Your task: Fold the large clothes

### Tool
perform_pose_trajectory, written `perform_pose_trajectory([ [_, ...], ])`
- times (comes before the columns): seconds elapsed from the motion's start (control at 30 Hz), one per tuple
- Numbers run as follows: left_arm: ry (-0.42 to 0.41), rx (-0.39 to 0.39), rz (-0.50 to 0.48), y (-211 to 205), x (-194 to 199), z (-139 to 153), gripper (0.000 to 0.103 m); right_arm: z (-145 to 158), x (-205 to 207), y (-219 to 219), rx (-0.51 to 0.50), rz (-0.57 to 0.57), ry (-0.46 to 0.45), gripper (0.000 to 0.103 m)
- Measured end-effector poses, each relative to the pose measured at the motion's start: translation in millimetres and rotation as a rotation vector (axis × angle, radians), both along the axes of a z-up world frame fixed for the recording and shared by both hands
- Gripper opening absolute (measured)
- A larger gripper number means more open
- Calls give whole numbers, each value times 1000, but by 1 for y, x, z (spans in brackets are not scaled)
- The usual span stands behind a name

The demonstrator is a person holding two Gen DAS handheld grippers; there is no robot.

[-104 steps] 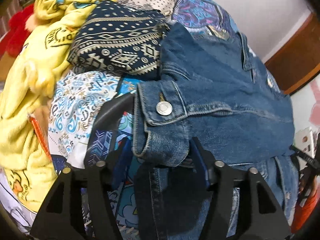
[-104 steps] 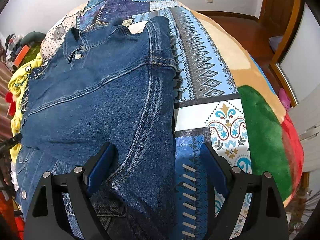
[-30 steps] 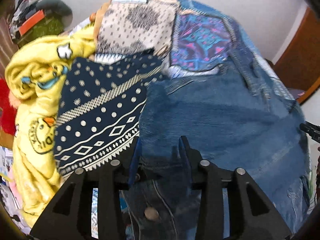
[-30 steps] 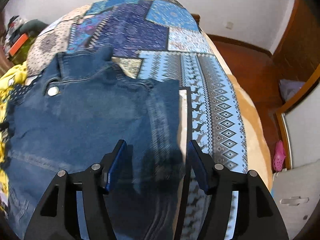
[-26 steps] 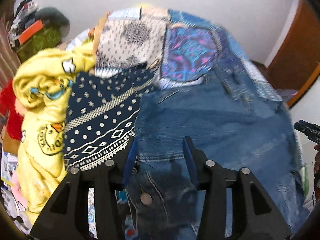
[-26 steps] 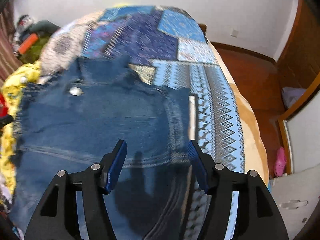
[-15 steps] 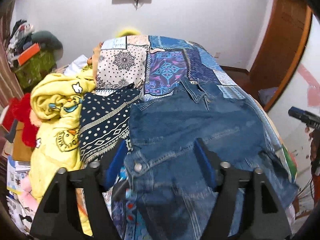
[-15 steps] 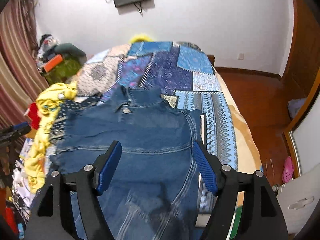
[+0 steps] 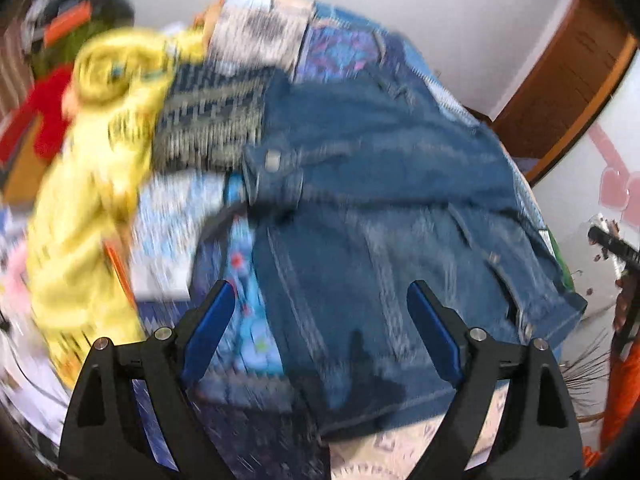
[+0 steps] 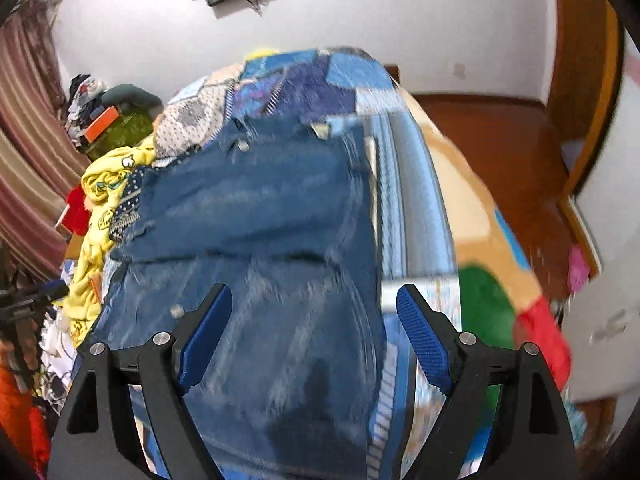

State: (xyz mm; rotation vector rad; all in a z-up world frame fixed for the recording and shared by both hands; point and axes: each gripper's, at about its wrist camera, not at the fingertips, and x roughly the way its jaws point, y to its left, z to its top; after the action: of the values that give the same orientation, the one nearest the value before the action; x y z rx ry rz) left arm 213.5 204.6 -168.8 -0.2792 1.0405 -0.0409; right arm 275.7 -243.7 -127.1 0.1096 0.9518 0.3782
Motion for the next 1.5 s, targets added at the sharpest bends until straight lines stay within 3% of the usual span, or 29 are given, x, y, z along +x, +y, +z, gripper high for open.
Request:
perform_pose_trajectory([
  [0.17, 118, -201, 97, 8, -26, -54, 88, -33, -23, -16, 30, -41, 105, 82],
  [0.43, 165, -359, 175, 3, -52, -87, 86, -66, -43, -22, 66, -53, 214, 82],
  [0.53, 136, -337, 183, -2, -58, -86, 66, -72, -49, -21, 94, -57, 221, 82],
  [0.57, 128, -356, 178, -4, -59, -85, 52, -72, -50, -21, 106, -63, 217, 78],
  [0.6, 122, -379, 173, -6, -61, -84, 44, -73, -50, -22, 125, -63, 216, 73],
  [0.63, 111, -361, 177, -7, -62, -81, 42, -73, -51, -22, 151, -58, 220, 61],
  [0.67, 98, -341, 173, -7, -61, -76, 33, -72, -52, -21, 188, -47, 222, 53],
  [0.73, 70, -295, 160, -12, -61, -66, 27, -72, -55, -20, 183, -57, 209, 48],
  [0.87, -11, -235, 127, -20, -59, -39, 14, -66, -54, -20, 203, -51, 187, 22],
  [1.07, -140, -236, 106, -12, -41, 13, 12, -36, -41, -11, 210, -5, 90, 14],
  [1.27, -264, -211, 78, -7, 6, 64, 12, 5, -7, 4, 206, 25, -38, 12],
  [1.5, -291, -251, 130, 13, 79, 79, 12, 40, 62, 17, 213, 9, -136, 11],
])
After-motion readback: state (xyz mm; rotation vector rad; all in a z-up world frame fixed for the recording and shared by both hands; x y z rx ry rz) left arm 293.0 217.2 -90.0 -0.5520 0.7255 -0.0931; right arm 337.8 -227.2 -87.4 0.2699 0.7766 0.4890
